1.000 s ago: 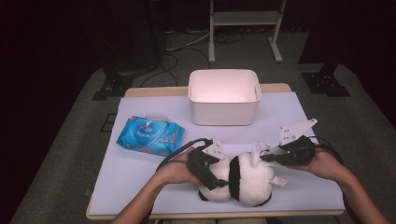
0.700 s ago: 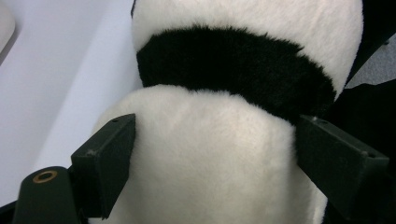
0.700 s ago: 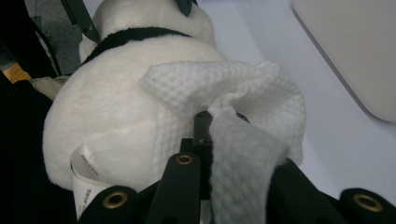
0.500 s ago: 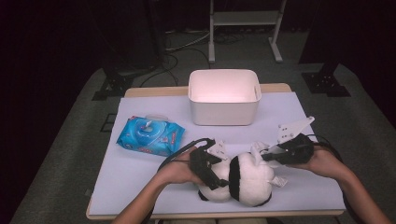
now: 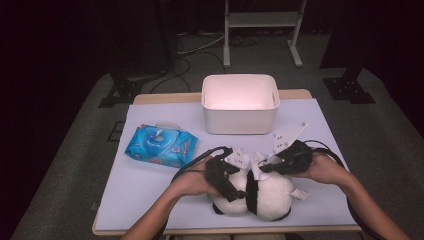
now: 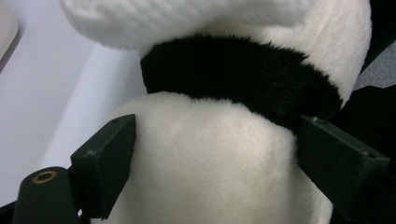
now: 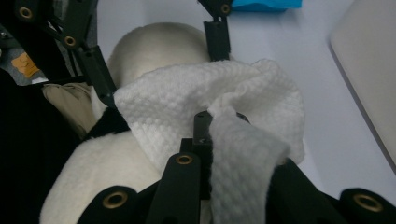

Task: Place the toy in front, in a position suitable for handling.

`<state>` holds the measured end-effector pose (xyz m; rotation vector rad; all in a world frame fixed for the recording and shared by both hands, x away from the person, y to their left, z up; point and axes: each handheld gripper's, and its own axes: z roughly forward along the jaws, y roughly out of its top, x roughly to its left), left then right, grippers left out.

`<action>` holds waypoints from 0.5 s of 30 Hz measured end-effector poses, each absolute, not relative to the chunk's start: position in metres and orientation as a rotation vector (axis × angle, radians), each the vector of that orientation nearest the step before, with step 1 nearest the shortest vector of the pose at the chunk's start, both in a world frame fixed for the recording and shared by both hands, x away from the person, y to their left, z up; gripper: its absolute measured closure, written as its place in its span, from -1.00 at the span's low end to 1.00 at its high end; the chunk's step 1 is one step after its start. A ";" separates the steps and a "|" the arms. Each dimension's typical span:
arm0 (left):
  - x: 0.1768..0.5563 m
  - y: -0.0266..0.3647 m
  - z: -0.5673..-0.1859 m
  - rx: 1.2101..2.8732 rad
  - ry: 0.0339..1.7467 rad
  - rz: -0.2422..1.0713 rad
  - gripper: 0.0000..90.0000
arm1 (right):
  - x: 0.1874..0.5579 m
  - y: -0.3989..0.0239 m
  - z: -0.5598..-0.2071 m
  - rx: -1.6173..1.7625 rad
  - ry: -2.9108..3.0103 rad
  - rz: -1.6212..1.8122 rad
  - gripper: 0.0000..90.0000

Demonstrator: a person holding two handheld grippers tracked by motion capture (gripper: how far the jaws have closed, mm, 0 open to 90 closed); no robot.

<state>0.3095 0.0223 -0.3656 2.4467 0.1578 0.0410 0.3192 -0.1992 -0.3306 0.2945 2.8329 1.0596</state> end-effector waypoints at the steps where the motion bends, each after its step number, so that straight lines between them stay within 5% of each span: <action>1: 0.310 0.022 -0.366 2.448 0.159 0.040 -0.68 | 0.318 -0.197 -0.330 0.290 2.839 1.057 0.83; 15: 0.315 0.028 -0.358 2.414 0.175 0.042 -0.73 | 0.303 -0.206 -0.331 0.276 2.854 1.055 0.83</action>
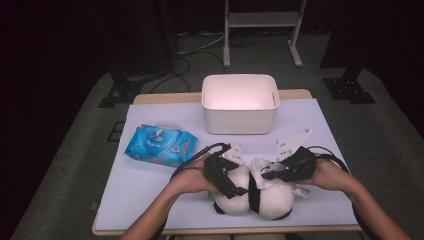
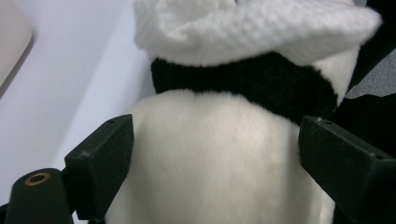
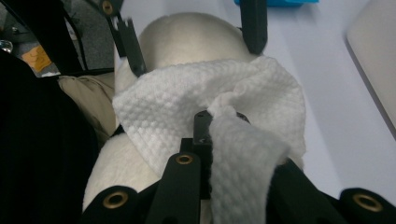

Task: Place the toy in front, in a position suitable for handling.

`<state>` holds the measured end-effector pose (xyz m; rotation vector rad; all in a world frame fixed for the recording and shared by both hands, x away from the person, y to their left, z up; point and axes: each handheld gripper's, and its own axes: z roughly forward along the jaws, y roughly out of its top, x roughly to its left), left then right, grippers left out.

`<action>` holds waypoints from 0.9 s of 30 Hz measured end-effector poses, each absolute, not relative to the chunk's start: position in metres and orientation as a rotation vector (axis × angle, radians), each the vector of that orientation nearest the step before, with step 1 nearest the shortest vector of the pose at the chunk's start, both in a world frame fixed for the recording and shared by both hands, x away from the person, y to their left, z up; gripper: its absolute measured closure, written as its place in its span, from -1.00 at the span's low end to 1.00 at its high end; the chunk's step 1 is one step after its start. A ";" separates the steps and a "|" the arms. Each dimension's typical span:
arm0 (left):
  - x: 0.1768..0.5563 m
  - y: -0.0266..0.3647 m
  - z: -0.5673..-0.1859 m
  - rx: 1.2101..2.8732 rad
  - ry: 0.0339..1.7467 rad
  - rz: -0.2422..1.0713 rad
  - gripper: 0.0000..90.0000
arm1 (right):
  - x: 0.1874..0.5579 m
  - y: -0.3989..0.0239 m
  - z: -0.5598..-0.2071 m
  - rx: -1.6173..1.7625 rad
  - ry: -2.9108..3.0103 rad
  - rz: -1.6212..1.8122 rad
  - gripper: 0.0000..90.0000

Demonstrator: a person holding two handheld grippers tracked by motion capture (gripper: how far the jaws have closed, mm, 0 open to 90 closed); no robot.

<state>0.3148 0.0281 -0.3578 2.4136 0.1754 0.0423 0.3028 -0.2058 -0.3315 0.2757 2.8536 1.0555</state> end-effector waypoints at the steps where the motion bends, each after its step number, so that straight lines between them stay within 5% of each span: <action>1: 0.315 0.030 -0.357 2.410 0.184 0.036 -0.73 | 0.303 -0.209 -0.332 0.285 2.849 1.053 0.83; 27: 0.331 0.059 -0.376 2.423 0.279 -0.075 -0.79 | 0.295 -0.281 -0.347 0.511 2.773 1.054 0.83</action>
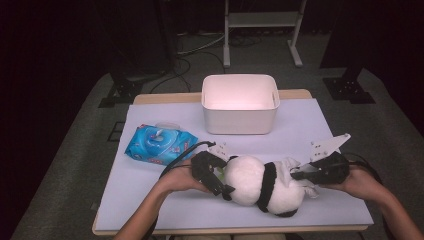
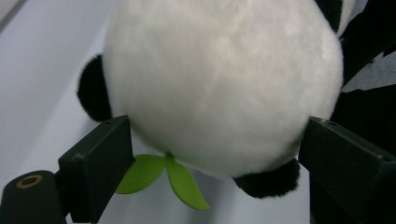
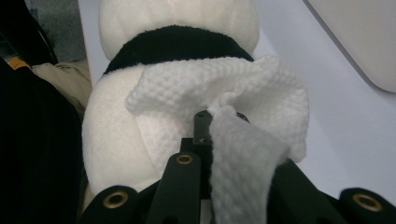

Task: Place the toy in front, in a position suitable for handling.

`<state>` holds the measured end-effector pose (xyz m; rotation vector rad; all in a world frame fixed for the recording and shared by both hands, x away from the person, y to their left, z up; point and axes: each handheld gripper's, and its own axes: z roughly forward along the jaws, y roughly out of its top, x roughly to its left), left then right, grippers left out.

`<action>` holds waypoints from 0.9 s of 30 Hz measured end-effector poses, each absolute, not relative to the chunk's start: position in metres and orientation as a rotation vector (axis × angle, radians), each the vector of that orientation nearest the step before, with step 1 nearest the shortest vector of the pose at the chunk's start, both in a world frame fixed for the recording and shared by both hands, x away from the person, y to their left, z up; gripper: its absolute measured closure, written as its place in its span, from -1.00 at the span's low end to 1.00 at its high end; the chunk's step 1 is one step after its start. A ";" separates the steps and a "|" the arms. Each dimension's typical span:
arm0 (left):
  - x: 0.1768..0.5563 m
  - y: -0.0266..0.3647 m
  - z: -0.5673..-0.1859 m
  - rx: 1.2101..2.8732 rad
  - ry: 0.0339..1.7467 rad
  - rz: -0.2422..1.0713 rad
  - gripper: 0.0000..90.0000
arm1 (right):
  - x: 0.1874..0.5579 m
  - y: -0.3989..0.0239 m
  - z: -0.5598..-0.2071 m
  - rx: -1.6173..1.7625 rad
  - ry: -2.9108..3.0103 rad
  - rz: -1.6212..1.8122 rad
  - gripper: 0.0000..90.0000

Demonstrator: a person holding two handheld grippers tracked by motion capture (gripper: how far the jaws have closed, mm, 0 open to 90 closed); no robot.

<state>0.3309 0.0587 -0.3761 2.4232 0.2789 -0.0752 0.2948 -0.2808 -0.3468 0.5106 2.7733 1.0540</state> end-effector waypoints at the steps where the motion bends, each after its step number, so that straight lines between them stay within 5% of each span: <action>1: 0.331 0.058 -0.377 2.421 0.277 -0.073 -0.78 | 0.295 -0.282 -0.347 0.525 2.773 1.053 0.83; 27: 0.322 0.040 -0.353 2.363 0.216 -0.045 -0.61 | 0.298 -0.238 -0.329 0.341 2.764 1.110 0.83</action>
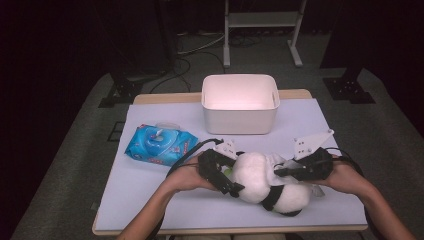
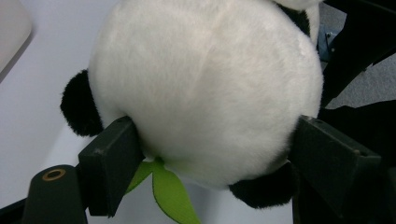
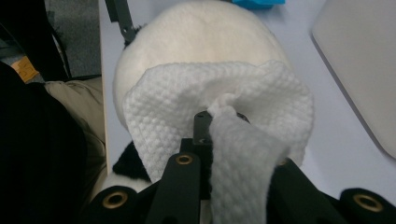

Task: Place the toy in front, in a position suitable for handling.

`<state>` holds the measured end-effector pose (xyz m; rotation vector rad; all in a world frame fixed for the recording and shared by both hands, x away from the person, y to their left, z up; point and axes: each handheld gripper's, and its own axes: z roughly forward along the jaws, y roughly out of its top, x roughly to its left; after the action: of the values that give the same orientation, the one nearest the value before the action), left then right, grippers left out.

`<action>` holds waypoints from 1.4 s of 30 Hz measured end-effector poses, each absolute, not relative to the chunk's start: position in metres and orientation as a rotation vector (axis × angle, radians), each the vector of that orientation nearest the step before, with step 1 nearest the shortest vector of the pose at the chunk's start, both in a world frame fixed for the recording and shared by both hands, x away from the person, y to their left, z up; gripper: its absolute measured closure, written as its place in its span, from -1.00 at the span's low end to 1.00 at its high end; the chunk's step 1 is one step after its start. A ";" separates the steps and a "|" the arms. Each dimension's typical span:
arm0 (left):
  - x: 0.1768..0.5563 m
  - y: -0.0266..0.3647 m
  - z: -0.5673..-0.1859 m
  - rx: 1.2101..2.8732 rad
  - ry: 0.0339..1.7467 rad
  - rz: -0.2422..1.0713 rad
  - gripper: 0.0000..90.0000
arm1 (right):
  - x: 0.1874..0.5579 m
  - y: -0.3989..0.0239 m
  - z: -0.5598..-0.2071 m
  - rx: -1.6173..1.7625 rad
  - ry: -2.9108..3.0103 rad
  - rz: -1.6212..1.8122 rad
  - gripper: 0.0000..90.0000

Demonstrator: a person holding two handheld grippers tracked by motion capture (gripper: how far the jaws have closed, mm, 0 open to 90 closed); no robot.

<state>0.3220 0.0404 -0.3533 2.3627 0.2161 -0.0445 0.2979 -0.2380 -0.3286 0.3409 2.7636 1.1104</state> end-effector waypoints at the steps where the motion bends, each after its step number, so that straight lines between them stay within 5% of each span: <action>1: 0.322 0.040 -0.353 2.362 0.216 -0.047 -0.61 | 0.298 -0.236 -0.328 0.335 2.764 1.114 0.83; 29: 0.319 0.030 -0.346 2.325 0.205 -0.046 -0.61 | 0.302 -0.172 -0.300 0.129 2.806 1.113 0.82; 42: 0.320 0.035 -0.355 2.318 0.232 -0.054 -0.61 | 0.299 -0.201 -0.312 0.199 2.819 1.105 0.82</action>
<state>0.3205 0.0354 -0.3546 2.3176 0.2319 -0.0540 0.2987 -0.2006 -0.3117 0.1990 2.8188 1.1048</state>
